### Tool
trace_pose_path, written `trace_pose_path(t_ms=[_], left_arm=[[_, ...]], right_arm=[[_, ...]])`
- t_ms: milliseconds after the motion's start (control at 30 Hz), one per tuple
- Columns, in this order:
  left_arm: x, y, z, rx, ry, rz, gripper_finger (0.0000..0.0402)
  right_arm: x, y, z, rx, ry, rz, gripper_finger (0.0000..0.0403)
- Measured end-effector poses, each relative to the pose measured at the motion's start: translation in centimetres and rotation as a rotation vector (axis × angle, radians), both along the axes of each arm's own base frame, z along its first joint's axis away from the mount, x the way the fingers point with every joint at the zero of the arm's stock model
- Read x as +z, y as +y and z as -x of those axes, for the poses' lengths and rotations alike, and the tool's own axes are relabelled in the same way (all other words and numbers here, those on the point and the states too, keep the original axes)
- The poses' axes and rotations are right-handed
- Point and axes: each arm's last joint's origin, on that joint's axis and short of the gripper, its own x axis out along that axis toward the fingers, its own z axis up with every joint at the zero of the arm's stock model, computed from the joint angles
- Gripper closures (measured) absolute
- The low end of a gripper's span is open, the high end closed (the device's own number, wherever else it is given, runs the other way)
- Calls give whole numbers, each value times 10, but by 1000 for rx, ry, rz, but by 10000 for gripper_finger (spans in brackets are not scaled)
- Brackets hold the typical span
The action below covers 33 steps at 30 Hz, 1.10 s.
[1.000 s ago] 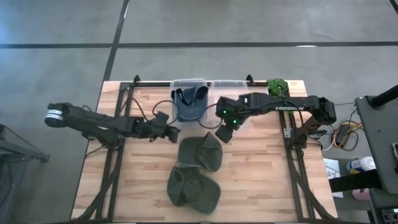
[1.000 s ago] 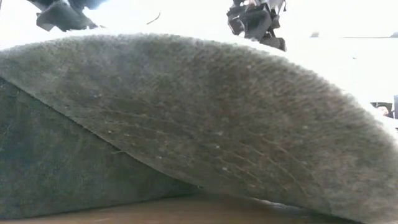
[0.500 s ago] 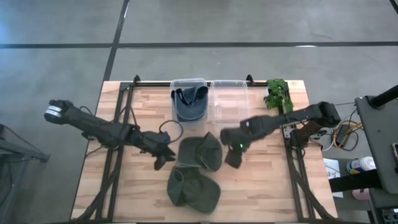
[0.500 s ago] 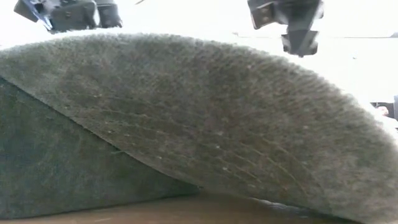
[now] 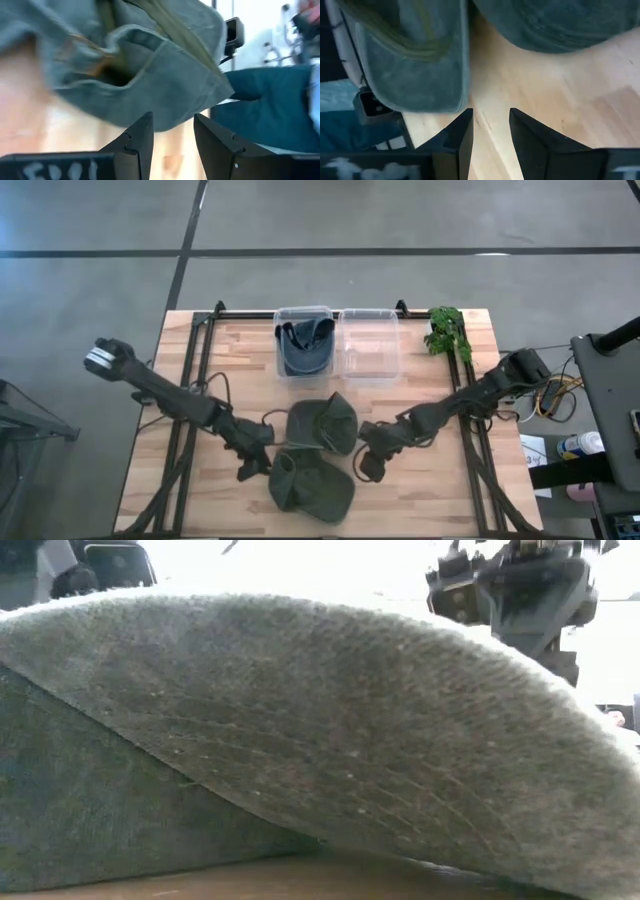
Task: Pick & Place hat
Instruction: Put the bottom black cap into the right transparent bin
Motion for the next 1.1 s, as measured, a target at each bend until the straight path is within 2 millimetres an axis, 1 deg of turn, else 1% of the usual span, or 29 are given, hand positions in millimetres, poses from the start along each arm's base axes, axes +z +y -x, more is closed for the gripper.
trace_pose_path(t_ms=[167, 233, 333, 467, 533, 667, 800, 933, 1033, 1100], left_arm=[[-11, -18, -13, 45, 42, 120, 268], [-15, -24, -18, 56, 62, 142, 268], [-23, -32, -25, 54, 103, 129, 268], [-32, -40, -37, 69, 147, 127, 268], [-35, -44, -43, 76, 159, 124, 268], [-40, -53, -59, 91, 159, 120, 268], [-44, -61, -74, 106, 155, 109, 268], [-47, -68, -89, 131, 140, 92, 268], [-47, -72, -97, 141, 131, 88, 268], [-44, -73, -100, 148, 120, 88, 268]], right_arm=[[-15, 0, 4, 35, -134, -36, 280], [-22, -1, 5, 47, -148, -30, 279], [-32, 0, 4, 60, -135, -19, 273], [-45, 9, -7, 99, -184, -54, 254], [-51, 11, -13, 107, -179, -54, 243], [-63, 13, -17, 116, -142, -42, 224], [-61, 15, -21, 141, -168, -29, 211], [-58, 16, -23, 163, -186, -18, 209], [-56, 17, -24, 185, -196, -43, 219], [-56, 18, -24, 205, -186, -63, 232]])
